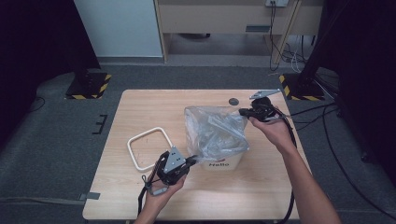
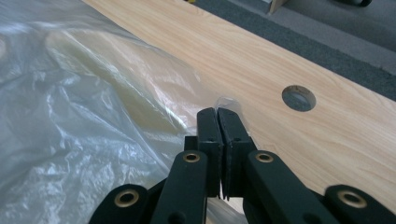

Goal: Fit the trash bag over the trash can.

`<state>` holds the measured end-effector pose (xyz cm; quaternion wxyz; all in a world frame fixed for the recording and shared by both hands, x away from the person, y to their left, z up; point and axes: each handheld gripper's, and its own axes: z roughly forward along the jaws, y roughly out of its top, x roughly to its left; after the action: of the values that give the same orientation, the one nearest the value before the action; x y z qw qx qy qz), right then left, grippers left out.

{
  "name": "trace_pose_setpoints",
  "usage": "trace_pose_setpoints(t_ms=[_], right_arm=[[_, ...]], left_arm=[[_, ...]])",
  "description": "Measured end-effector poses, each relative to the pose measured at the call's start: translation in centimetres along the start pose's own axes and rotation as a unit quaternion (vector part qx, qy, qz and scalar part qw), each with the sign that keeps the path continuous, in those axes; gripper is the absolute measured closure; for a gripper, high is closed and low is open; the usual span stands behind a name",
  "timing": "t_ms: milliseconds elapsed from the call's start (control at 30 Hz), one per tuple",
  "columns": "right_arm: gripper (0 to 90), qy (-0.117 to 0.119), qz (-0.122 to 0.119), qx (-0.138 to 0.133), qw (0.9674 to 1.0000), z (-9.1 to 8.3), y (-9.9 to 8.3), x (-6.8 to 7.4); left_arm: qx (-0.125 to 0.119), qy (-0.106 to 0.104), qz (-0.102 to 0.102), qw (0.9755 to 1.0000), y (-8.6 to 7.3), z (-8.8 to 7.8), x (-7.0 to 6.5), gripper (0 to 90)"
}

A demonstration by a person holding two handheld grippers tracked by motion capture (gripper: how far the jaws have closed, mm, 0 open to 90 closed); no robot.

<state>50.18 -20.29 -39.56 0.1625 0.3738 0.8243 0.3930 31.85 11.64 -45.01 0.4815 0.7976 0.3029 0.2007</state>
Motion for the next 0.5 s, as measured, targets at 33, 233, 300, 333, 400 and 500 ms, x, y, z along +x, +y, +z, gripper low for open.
trace_pose_setpoints(t_ms=[33, 233, 300, 333, 400, 500], right_arm=[[89.0, -0.006, -0.003, 0.003, 1.0, 0.1, 0.0, -0.1], [89.1, -0.01, -0.001, 0.018, 0.9998, 0.6, -0.4, -0.3], [89.0, -0.01, 0.001, 0.026, 0.9996, 0.9, -0.6, -0.3], [89.1, -0.012, 0.001, 0.03, 0.9995, 1.1, -0.8, -0.4], [89.2, -0.008, 0.005, 0.032, 0.9995, 1.2, -0.9, -0.4], [89.4, -0.005, 0.001, 0.036, 0.9994, 1.4, -1.2, -0.3]], left_arm=[[0.002, 0.0, 0.0, 1.0, 0.0, 0.0, 0.0, 90.0], [0.014, 0.01, 0.007, 0.9998, -0.4, 0.5, 0.1, 90.0], [0.015, 0.009, 0.003, 0.9998, -0.5, 0.6, 0.3, 90.0], [0.017, 0.008, 0.003, 0.9998, -0.6, 0.7, 0.3, 90.0], [0.019, 0.006, 0.003, 0.9998, -0.8, 0.9, 0.3, 90.0], [0.022, 0.007, 0.001, 0.9997, -1.0, 1.1, 0.4, 90.0]])
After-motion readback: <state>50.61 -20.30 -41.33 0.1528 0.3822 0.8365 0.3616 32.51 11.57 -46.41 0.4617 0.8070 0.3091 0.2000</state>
